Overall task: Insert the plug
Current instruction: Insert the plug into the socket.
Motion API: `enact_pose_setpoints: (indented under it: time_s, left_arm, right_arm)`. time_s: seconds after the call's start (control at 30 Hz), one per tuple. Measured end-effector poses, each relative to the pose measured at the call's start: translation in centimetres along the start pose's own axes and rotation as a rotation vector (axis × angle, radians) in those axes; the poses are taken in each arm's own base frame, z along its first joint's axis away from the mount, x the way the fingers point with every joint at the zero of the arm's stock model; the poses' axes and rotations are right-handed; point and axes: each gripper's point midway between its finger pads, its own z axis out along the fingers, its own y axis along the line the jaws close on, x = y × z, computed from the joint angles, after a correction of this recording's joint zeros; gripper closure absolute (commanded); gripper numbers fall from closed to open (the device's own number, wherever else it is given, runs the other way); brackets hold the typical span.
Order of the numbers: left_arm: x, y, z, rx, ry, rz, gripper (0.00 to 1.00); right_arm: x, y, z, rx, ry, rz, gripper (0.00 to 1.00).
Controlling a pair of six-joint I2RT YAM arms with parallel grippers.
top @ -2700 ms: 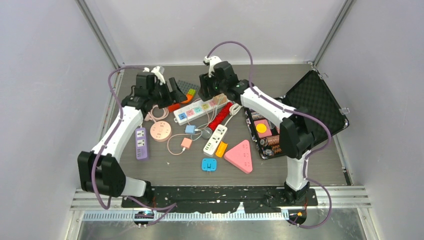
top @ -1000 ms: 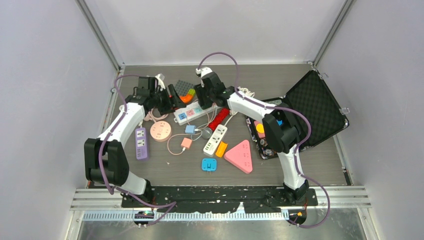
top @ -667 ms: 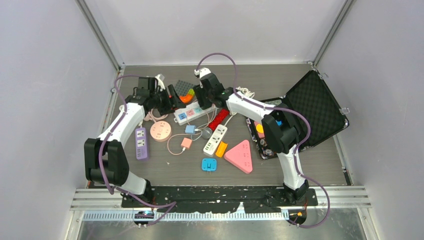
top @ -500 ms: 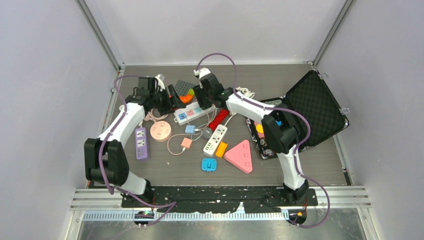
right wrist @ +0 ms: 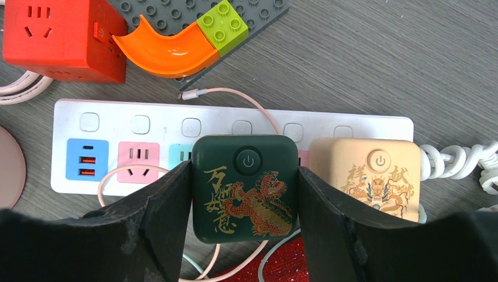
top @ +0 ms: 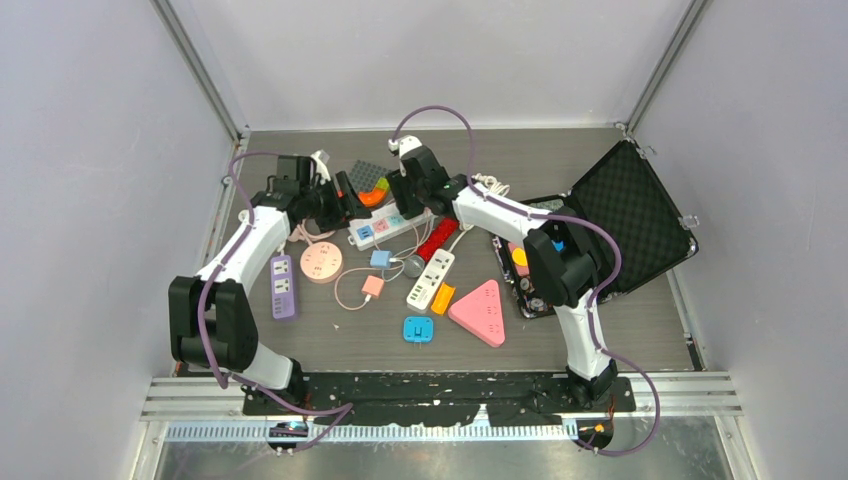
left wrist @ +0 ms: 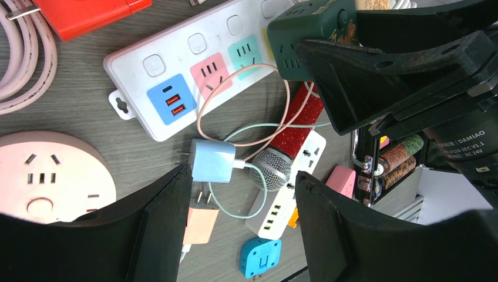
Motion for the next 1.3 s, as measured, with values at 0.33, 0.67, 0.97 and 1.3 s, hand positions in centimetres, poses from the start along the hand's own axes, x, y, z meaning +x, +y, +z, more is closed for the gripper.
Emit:
enact_pose_setpoints:
  time_s: [0.33,0.67,0.97,1.3]
  left_arm:
    - [0.1,0.1,0.0,-0.003,0.004,0.002,0.36]
    - [0.4,0.5,0.0,-0.020,0.012,0.009,0.36]
    - [0.4,0.6,0.1,-0.021,0.016,0.009,0.37]
    - [0.5,0.7,0.2,-0.023,0.020,0.007,0.37]
  right_arm:
    - [-0.1,-0.2,0.1,-0.033,0.002,-0.009,0.95]
    - [0.2,-0.8,-0.6,-0.040,0.010,-0.025,0.95]
    - [0.2,-1.1,-0.4,-0.044,0.000,-0.026,0.95]
    - [0.1,-0.6,-0.3,-0.080,-0.009,-0.021,0.95]
